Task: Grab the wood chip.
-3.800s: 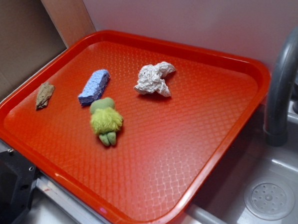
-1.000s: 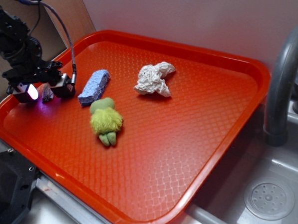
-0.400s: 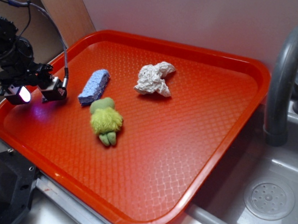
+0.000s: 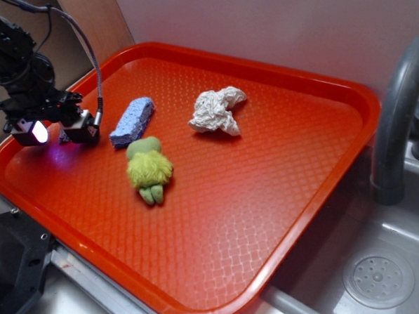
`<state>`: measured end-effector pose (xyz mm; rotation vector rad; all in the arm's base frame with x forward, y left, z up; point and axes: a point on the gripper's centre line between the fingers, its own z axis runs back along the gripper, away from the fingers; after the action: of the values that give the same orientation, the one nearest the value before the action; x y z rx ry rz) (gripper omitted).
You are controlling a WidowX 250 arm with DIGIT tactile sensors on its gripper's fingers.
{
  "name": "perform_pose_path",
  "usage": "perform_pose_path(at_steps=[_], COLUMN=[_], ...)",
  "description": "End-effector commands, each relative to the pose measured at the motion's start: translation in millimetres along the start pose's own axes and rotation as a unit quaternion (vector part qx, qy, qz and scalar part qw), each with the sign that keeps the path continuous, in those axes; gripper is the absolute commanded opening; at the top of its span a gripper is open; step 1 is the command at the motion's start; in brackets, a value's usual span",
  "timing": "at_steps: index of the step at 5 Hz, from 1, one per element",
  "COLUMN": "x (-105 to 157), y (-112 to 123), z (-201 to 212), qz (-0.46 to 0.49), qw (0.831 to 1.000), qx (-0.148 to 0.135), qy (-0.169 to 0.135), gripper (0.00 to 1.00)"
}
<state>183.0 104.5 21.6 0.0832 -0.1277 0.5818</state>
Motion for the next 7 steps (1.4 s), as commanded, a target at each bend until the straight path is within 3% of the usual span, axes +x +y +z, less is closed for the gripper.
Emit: perform_pose_path(at_steps=[1,4,5,7], x=[17.5,16.4,16.5,13.4], y=[2.3,4.4,1.7,-0.2], z=[-5.5,-8.1,-11.8,-13.7], qz=[0.013,0.011,0.032,0.009], qw=[1.000,1.000,0.999,1.000], qx=[0.002,0.003,0.019,0.023], qy=[-0.004,0.000,0.010,0.008], gripper=[1.00,1.00,0.00,0.00])
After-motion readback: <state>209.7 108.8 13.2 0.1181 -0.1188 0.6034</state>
